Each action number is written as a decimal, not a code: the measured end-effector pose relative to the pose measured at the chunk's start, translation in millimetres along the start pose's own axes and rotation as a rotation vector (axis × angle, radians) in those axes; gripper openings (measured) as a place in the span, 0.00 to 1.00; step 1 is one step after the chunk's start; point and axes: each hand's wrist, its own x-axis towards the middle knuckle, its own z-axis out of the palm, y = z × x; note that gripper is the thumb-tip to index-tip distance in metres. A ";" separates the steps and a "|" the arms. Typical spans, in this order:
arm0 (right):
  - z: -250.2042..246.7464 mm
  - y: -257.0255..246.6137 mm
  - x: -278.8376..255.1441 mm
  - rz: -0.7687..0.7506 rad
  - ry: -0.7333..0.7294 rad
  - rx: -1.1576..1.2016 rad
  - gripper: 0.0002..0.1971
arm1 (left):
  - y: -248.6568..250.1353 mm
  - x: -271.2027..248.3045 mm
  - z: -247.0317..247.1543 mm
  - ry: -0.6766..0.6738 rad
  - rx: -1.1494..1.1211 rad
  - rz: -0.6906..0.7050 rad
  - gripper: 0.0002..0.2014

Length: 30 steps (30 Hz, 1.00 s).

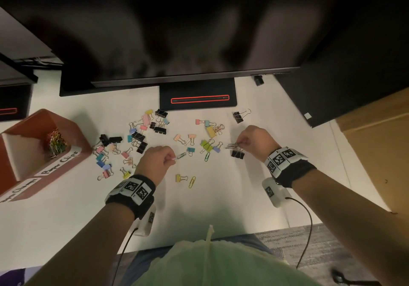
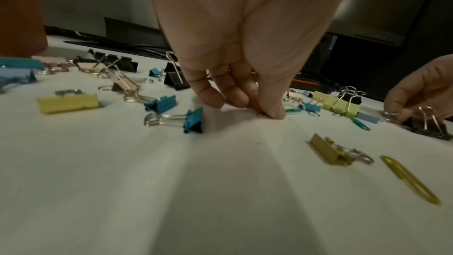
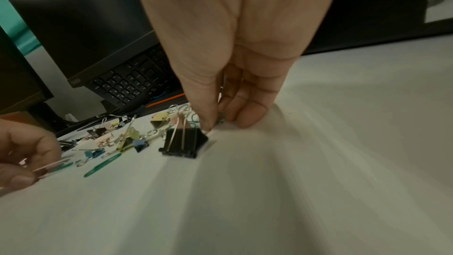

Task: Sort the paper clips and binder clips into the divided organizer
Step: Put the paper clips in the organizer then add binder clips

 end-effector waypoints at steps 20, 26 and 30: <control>-18.5 11.9 -2.8 0.062 0.098 0.104 0.04 | 23.7 10.6 -17.8 0.050 -0.150 -0.028 0.06; -16.8 1.5 7.8 0.096 0.083 0.152 0.10 | 47.0 35.0 -6.8 0.024 -0.178 -0.089 0.11; -12.1 2.4 8.7 0.113 0.030 0.170 0.12 | 44.8 44.1 1.7 0.032 -0.086 -0.083 0.09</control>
